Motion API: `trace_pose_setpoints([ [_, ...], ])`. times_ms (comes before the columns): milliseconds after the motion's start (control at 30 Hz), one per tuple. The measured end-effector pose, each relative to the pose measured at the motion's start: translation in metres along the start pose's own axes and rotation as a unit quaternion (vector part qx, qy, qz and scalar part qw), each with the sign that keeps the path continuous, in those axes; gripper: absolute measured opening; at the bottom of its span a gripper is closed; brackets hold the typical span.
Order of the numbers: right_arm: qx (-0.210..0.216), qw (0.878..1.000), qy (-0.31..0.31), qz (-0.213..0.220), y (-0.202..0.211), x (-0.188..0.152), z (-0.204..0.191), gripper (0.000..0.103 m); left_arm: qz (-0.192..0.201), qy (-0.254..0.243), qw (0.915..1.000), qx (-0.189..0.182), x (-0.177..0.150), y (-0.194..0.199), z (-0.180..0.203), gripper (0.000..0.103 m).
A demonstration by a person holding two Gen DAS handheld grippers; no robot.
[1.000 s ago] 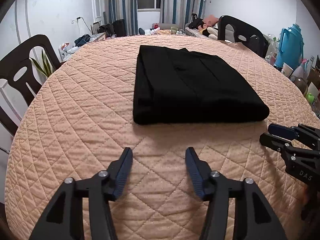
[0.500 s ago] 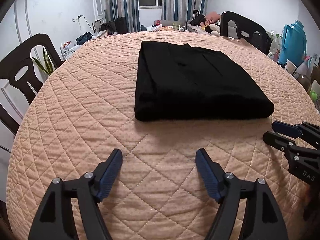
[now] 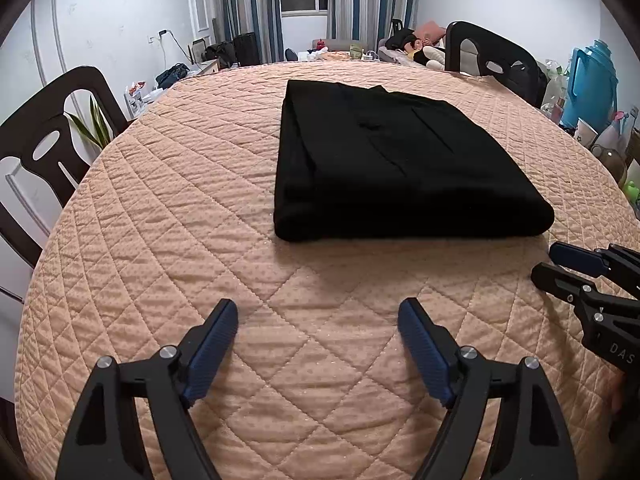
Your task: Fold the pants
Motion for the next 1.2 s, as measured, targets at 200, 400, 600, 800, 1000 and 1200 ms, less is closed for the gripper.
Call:
trace_pose_setpoints([
  [200, 0.001, 1.0, -0.001, 0.0, 0.0003, 0.0, -0.0004, 0.038, 0.0, 0.0, 1.0, 0.002, -0.0003, -0.0003, 0.0001, 0.086],
  [400, 0.001, 1.0, -0.001, 0.0, 0.0003, 0.0, -0.0004, 0.038, 0.0, 0.0, 1.0, 0.001, -0.0003, -0.0003, 0.0, 0.086],
  [600, 0.002, 1.0, -0.002, 0.0, 0.0003, 0.0, -0.0004, 0.038, -0.001, 0.0, 1.0, 0.001, -0.0005, -0.0006, -0.0002, 0.087],
  [800, 0.002, 1.0, -0.002, 0.0, 0.0002, -0.0003, -0.0007, 0.038, -0.001, 0.002, 1.0, 0.0, -0.001, -0.0008, -0.0004, 0.087],
  [1000, 0.002, 1.0, -0.002, 0.0, 0.0001, -0.0001, -0.0003, 0.038, -0.001, 0.002, 1.0, 0.0, -0.0012, -0.0006, -0.0001, 0.087],
  [1200, 0.002, 1.0, -0.002, 0.0, 0.0002, -0.0001, -0.0003, 0.038, -0.001, 0.002, 1.0, 0.0, -0.0012, -0.0007, -0.0004, 0.088],
])
Point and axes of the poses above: each gripper's, at about its wrist camera, not at the fingertips, and y roughly against the way its jaws point, z to its right, x to its top, the point moved 6 cm from there along -y, roughly the way its jaws point, and after that the axes turned 8 degrees about -y, right-handed, at the moved point
